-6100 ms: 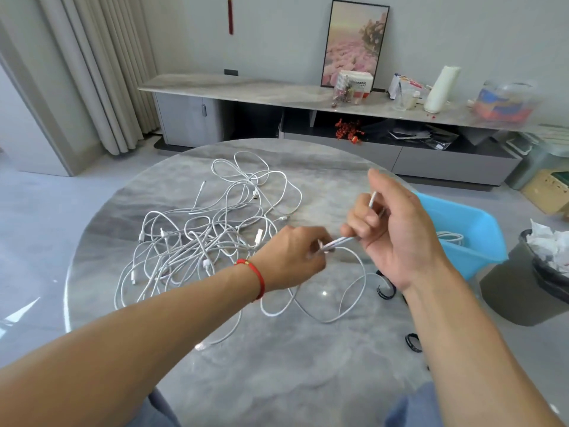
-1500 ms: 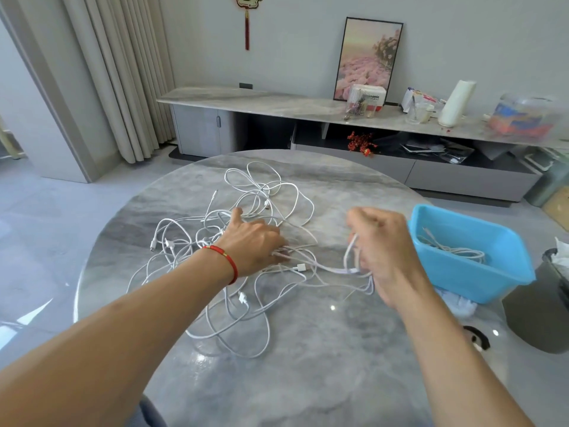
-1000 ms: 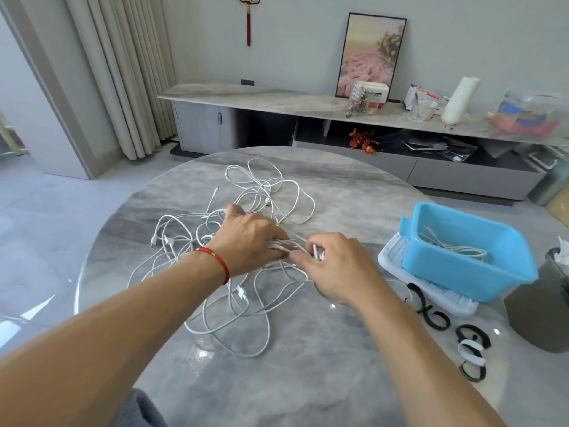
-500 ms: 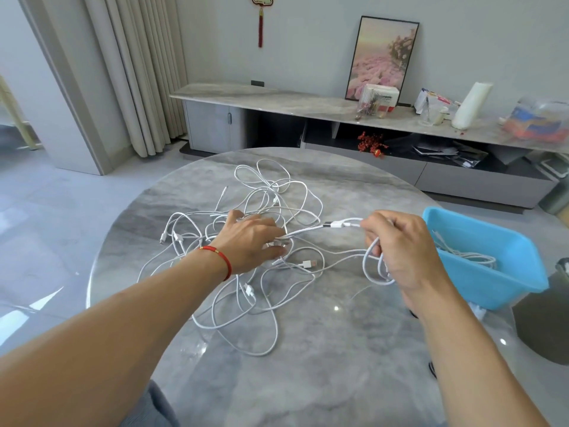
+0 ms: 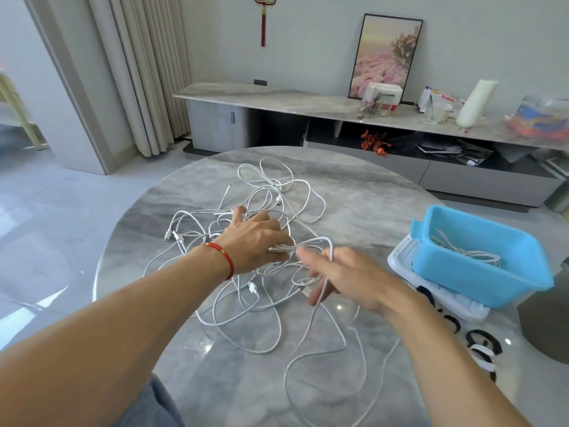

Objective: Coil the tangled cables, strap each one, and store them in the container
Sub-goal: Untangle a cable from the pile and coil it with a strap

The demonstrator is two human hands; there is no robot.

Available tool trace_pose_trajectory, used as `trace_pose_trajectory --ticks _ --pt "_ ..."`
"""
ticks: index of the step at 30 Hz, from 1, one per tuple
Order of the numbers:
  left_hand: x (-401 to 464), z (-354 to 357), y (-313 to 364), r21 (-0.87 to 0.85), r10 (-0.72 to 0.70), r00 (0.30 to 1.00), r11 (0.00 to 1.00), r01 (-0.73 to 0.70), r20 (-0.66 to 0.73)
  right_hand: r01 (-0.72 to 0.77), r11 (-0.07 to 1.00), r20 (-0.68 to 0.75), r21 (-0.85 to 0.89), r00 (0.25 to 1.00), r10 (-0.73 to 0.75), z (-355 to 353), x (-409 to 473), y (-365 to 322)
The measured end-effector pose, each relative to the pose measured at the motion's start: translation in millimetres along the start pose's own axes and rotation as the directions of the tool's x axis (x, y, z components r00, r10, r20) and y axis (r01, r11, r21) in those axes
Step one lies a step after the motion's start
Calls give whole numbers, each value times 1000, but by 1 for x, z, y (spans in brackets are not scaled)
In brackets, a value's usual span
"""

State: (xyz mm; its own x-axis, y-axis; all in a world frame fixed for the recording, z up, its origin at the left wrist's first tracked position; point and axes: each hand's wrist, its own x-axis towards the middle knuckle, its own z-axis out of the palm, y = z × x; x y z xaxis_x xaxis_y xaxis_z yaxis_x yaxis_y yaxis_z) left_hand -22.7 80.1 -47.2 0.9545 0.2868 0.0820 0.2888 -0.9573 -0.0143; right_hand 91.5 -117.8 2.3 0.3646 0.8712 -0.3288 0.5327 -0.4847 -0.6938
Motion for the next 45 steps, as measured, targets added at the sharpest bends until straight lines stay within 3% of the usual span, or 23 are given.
trace_pose_trajectory --ticks 4,8,12,17,19,21,23,25,27,36,41,45 --pt "-5 -2 4 37 30 999 999 -31 35 42 999 -387 -14 921 -44 8 16 4" --pt "-7 -6 9 -26 0 1000 1000 1 13 245 964 -607 101 783 -135 5 20 4" --pt "-9 -5 9 14 14 1000 1000 -14 21 545 718 -574 433 781 -246 7 16 -4" --pt "-9 0 5 36 -8 999 999 6 53 573 528 -570 627 799 -190 1 4 -14" --pt "-10 0 -1 61 -17 999 998 14 47 546 664 -650 512 751 -116 -5 3 -9" --pt "-10 1 -6 83 -36 999 996 34 33 419 894 -696 159 690 -200 -6 6 -3" --pt "-11 0 -6 91 -45 999 995 42 26 195 973 -621 -122 750 -228 3 12 3" --pt "-11 -3 -1 122 -28 999 992 25 26 35 975 -525 -218 839 -147 15 18 4" --pt "-12 -5 4 140 -16 1000 990 14 12 -37 962 -471 -271 877 -99 26 24 3" --pt "-15 -9 2 129 9 1000 992 -7 -16 -72 927 -286 -369 957 -39 40 31 -4" --pt "-15 -9 6 110 1 999 994 2 -35 -18 814 -361 -580 902 -237 47 29 -1" --pt "-14 -8 1 69 3 997 998 2 -79 98 963 -309 -252 935 -176 31 31 -2"
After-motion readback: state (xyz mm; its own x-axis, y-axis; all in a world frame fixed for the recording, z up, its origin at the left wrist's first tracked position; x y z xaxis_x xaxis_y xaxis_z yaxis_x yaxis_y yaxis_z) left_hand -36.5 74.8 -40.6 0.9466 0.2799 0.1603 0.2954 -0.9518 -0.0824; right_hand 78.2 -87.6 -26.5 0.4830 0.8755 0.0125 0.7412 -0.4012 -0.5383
